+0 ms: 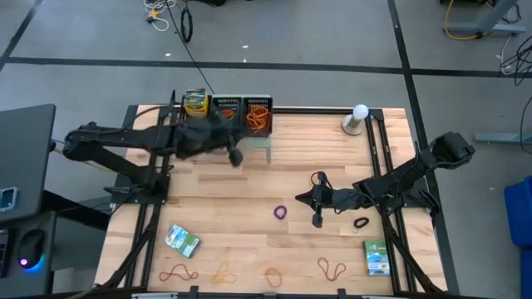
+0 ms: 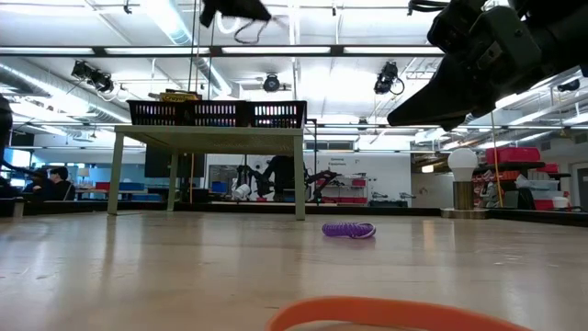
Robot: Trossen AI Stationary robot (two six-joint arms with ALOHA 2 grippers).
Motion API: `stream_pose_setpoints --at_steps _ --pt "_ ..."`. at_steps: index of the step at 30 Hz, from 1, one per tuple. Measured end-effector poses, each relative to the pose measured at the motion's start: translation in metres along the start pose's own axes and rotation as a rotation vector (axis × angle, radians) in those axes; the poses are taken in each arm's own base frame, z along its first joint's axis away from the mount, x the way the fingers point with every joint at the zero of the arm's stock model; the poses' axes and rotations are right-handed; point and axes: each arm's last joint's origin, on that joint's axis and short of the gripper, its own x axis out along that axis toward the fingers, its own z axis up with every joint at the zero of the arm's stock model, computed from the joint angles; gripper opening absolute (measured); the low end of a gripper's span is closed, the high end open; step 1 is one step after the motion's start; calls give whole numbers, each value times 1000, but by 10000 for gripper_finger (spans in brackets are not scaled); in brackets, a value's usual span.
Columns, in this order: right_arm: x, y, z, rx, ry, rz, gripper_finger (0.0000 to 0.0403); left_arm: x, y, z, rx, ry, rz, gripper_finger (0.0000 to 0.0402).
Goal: Pick & Place Office Desk Supplies
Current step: Put the red rubber band into the right black bin on the shelf
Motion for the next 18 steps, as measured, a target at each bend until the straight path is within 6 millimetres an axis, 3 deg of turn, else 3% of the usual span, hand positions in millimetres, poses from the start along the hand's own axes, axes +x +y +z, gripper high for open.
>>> stream_pose_setpoints --at_steps 6,10,18 --pt "0 0 0 1 -1 0 25 35 36 0 -40 -6 119 8" --pt "0 0 0 2 -2 0 25 63 53 -6 -181 -18 169 8" --pt "0 0 1 4 -5 1 25 100 67 -30 -461 11 298 9"
